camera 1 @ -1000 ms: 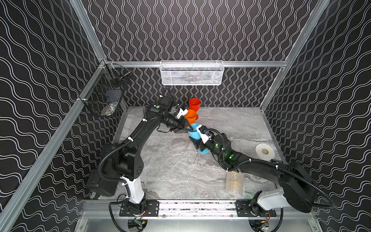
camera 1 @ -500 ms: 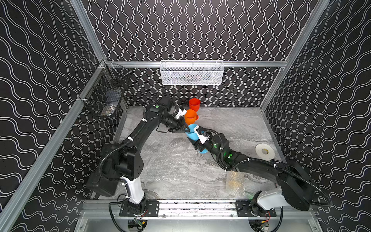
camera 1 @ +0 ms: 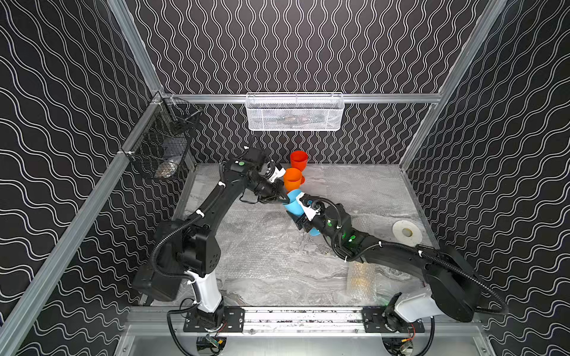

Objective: Unpack wine glasses from bubble wrap
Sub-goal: Pick up the wine glass from the bubble wrap.

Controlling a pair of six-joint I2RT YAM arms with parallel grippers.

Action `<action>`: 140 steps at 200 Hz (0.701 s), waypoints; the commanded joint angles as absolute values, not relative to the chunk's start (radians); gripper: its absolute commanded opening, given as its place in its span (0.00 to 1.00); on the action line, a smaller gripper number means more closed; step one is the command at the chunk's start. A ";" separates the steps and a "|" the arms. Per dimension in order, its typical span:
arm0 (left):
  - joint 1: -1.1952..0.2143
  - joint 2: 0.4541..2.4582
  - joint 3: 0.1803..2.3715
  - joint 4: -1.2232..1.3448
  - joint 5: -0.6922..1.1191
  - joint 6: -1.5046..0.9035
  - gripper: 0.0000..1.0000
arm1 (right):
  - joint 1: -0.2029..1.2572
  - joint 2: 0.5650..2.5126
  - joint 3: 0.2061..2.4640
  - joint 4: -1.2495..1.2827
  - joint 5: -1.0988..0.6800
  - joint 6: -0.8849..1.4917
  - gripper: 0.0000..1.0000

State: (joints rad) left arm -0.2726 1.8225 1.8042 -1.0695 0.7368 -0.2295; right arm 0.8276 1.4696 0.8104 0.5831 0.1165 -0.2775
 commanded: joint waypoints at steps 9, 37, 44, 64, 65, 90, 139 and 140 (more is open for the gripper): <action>-0.275 1.802 1.809 -1.086 0.790 -0.195 0.00 | 0.827 1.470 0.822 0.605 0.129 -0.235 0.81; -0.275 1.798 1.815 -1.079 0.741 -0.206 0.00 | 0.827 1.465 0.827 0.582 0.127 -0.225 0.82; -0.275 1.797 1.817 -1.076 0.723 -0.210 0.00 | 0.827 1.463 0.829 0.570 0.124 -0.221 0.83; -0.275 1.786 1.821 -1.056 0.684 -0.225 0.00 | 0.827 1.446 0.828 0.539 0.102 -0.192 0.89; -0.275 1.787 1.822 -1.056 0.682 -0.226 0.00 | 0.827 1.445 0.828 0.537 0.100 -0.190 0.90; -0.275 1.775 1.837 -1.032 0.620 -0.249 0.00 | 0.827 1.414 0.838 0.445 0.046 -0.117 0.97; -0.277 1.767 1.876 -0.989 0.554 -0.272 0.00 | 0.825 1.326 0.799 0.323 0.001 -0.064 0.97; -0.277 1.768 1.878 -0.989 0.551 -0.272 0.00 | 0.825 1.323 0.799 0.321 0.001 -0.064 0.97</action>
State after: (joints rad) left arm -0.2764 1.7710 1.8469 -1.0332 0.5976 -0.2626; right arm 0.8230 1.3655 0.8192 0.4061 0.0433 -0.1070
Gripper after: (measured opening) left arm 0.064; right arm 0.971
